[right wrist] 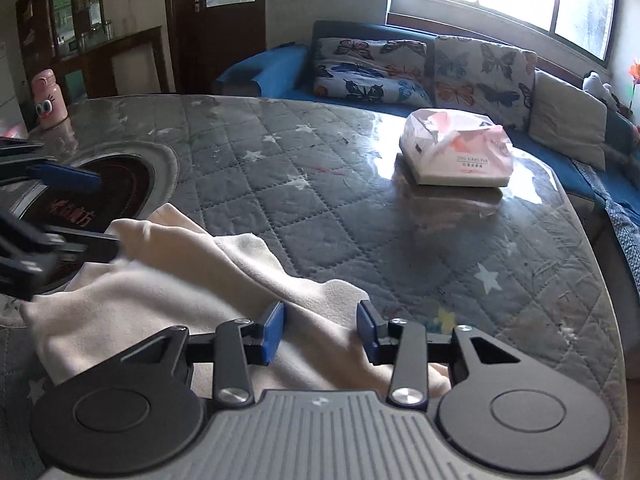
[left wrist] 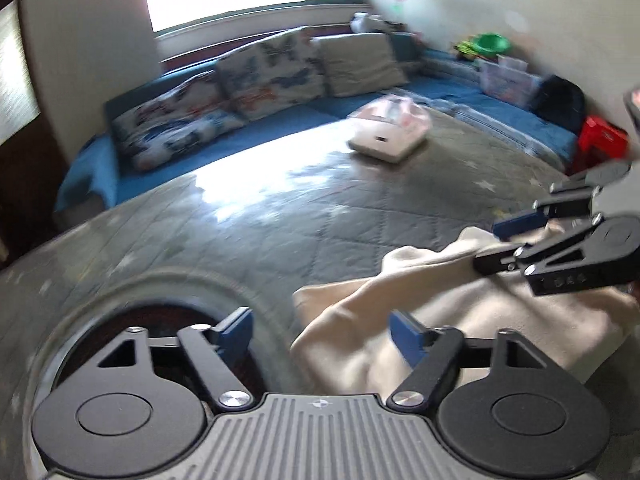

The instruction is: Fold clothes

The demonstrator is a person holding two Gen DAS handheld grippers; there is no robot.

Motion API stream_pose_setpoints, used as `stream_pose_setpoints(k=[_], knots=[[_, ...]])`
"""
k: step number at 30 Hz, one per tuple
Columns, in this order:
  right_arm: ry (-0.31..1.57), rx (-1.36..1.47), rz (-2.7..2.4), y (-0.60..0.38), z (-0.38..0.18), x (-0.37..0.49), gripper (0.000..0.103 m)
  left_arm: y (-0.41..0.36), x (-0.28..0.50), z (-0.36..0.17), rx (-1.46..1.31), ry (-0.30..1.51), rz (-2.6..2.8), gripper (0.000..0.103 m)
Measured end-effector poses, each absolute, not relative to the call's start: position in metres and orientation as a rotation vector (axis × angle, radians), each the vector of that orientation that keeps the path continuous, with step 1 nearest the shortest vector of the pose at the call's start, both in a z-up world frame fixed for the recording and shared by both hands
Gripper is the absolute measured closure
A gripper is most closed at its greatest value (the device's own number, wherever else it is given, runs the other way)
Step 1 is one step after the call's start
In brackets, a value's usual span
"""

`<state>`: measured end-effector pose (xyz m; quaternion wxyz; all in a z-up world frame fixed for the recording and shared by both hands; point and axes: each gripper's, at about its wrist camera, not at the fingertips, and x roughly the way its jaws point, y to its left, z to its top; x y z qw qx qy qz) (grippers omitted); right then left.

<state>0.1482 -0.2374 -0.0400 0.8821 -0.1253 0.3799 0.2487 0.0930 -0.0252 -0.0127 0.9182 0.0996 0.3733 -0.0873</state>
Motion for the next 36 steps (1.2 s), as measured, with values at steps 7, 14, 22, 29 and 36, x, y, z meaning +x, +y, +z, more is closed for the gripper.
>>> stream_pose_setpoints(k=[7, 14, 22, 29, 36], knots=[[0.725, -0.275, 0.496, -0.237, -0.027, 0.141, 0.084, -0.037, 0.109, -0.031, 0.249, 0.797, -0.257, 0.089], [0.624, -0.268, 0.476, -0.236, -0.001, 0.131, 0.097, -0.023, 0.096, 0.004, 0.149, 0.709, -0.218, 0.096], [0.1, -0.185, 0.499, -0.226, 0.124, 0.053, 0.097, 0.026, 0.03, 0.117, 0.002, 0.398, -0.176, 0.097], [0.055, -0.202, 0.586, -0.205, 0.147, 0.011, 0.097, 0.041, -0.045, 0.146, 0.05, 0.337, -0.204, 0.096], [0.201, -0.101, 0.602, -0.197, 0.139, -0.017, 0.089, 0.047, -0.068, 0.116, 0.061, 0.465, -0.166, 0.091]])
